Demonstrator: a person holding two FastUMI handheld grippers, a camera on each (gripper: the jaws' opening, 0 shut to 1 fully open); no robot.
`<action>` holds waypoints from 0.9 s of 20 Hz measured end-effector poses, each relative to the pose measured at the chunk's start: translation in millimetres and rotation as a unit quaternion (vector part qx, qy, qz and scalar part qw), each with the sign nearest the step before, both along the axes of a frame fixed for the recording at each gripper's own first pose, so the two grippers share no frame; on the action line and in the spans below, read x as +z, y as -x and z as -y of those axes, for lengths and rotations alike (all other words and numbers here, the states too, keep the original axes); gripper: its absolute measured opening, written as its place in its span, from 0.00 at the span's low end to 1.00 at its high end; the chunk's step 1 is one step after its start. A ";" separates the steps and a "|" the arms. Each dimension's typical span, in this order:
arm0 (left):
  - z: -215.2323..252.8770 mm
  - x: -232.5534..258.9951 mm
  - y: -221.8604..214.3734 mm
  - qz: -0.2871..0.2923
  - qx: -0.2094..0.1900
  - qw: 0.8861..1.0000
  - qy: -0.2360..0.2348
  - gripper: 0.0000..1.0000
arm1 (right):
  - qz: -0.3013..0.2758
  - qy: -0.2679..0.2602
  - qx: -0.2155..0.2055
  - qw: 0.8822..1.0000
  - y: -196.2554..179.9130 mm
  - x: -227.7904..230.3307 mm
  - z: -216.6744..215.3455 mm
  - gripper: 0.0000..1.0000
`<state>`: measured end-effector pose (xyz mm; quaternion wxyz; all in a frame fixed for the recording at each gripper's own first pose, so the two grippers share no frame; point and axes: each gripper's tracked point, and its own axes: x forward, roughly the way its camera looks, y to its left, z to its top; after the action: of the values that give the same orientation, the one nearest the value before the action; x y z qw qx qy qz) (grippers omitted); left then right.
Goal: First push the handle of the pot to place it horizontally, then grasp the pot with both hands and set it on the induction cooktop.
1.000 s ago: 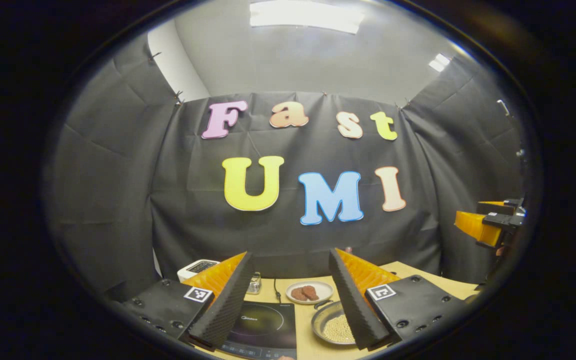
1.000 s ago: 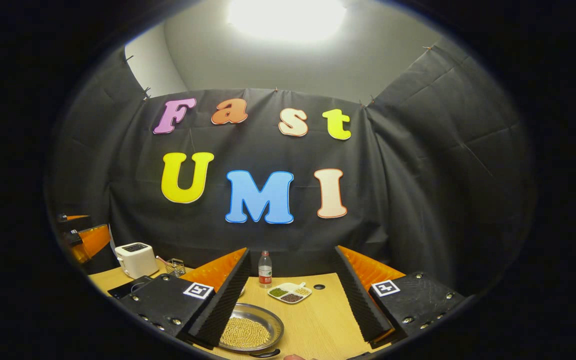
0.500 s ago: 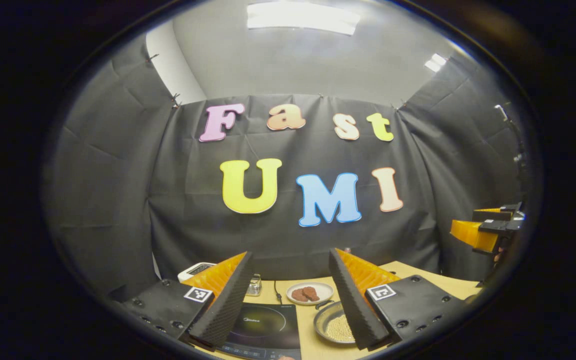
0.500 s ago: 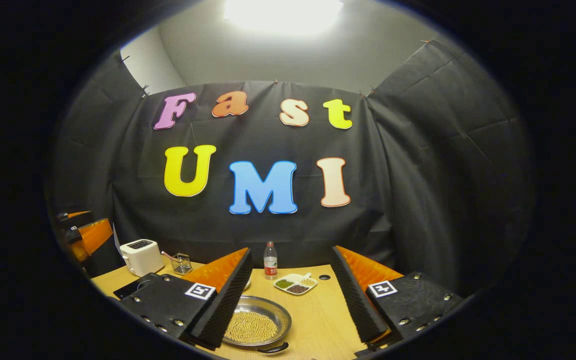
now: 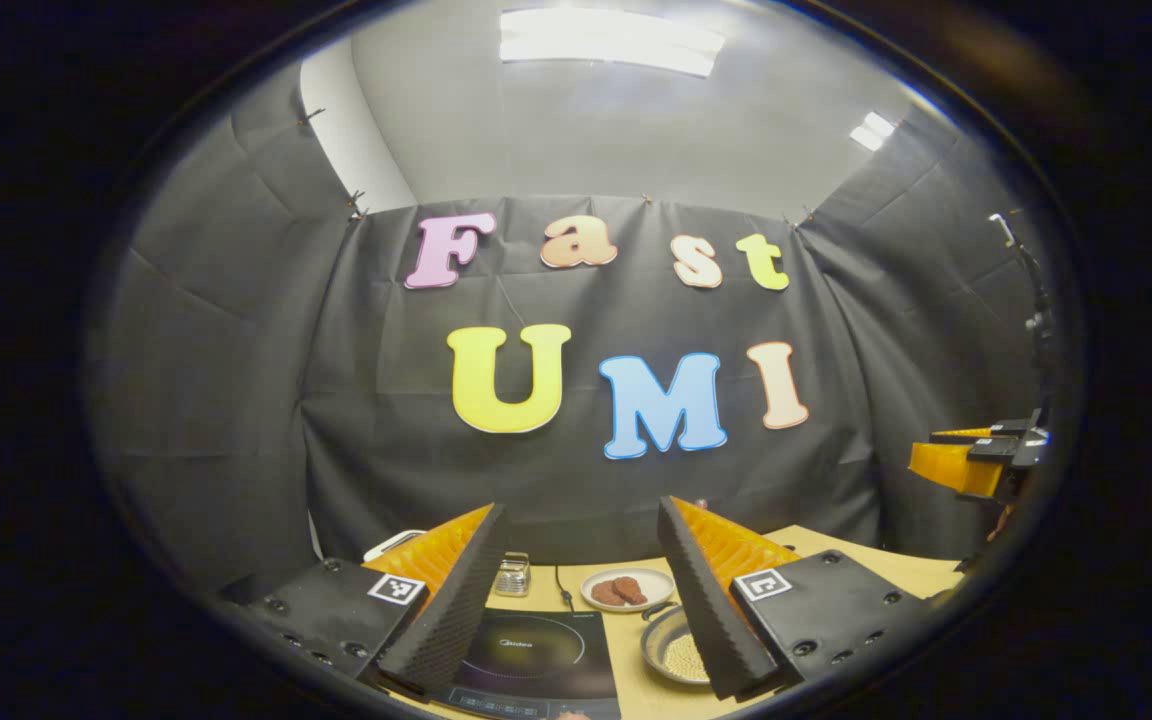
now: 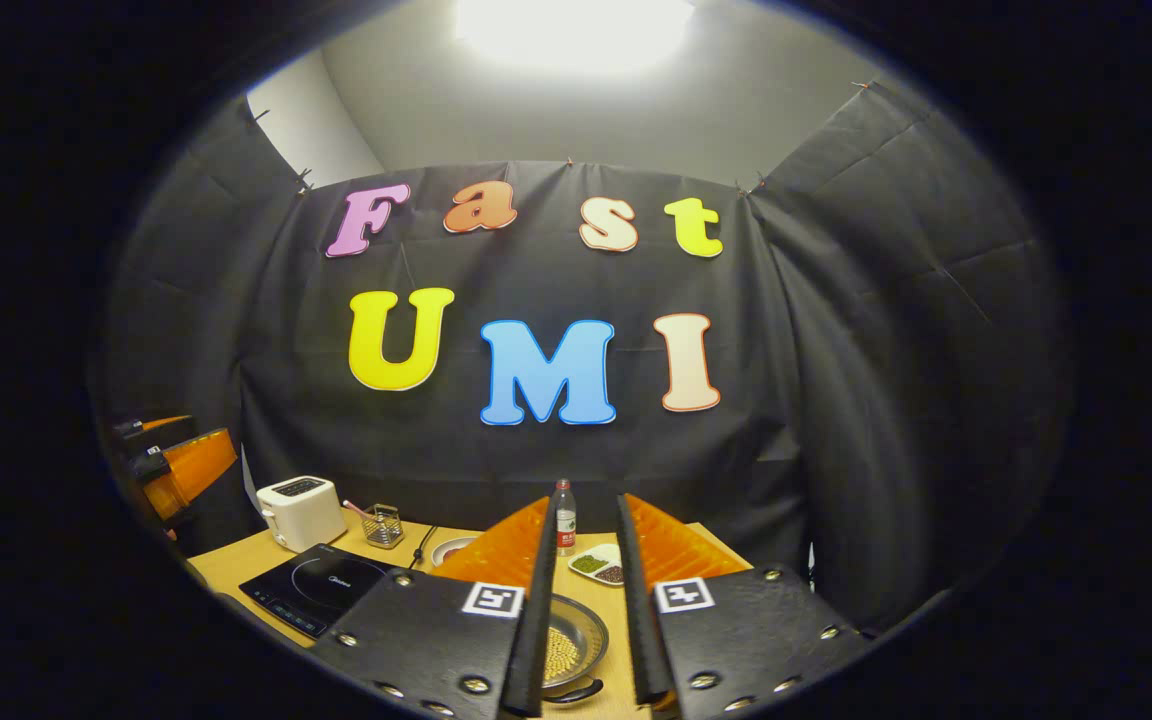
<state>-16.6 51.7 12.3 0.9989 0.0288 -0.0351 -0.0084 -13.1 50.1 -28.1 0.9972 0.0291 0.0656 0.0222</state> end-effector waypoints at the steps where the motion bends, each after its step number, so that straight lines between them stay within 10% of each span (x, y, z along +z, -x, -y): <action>1: -5.2 0.4 0.7 0.002 0.001 1.000 -0.002 0.95 | -0.002 -0.002 0.009 1.000 -0.5 2.8 -9.6 0.17; 3: -14.8 0.6 1.9 0.005 0.002 1.000 -0.003 0.94 | 0.001 0.004 0.003 1.000 7.3 3.5 -10.2 0.02; 18: -60.7 -32.4 -4.0 -0.014 0.047 0.999 0.008 0.98 | -0.175 0.019 0.164 0.971 35.2 -129.5 -74.9 0.02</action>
<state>-12.6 112.4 -20.2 0.9988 0.0221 -0.0197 0.0384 -48.3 125.0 -157.6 0.9533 0.0029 0.2438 0.1785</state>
